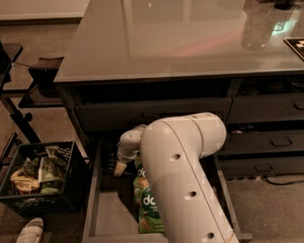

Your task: Pick blue chip bag from middle drawer and place on counter

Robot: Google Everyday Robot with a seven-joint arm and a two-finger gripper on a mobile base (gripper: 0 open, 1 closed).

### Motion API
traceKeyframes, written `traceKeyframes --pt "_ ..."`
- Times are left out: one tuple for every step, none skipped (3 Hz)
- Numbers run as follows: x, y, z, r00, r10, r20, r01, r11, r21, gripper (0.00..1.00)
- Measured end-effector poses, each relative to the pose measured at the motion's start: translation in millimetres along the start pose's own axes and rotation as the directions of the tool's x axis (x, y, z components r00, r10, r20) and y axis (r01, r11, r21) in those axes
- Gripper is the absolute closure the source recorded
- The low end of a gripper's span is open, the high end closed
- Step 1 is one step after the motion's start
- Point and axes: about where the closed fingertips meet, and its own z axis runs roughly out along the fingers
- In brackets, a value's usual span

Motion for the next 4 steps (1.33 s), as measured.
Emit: traceKeyframes --pt "0 0 0 1.0 0.0 0.0 0.0 1.0 0.0 0.42" --pt "0 0 0 1.0 0.0 0.0 0.0 1.0 0.0 0.66" --pt "-3 -1 -6 1.0 0.0 0.0 0.0 1.0 0.0 0.89" --pt "-12 5 -34 0.998 -0.011 0.068 0.012 0.9998 -0.018 1.0"
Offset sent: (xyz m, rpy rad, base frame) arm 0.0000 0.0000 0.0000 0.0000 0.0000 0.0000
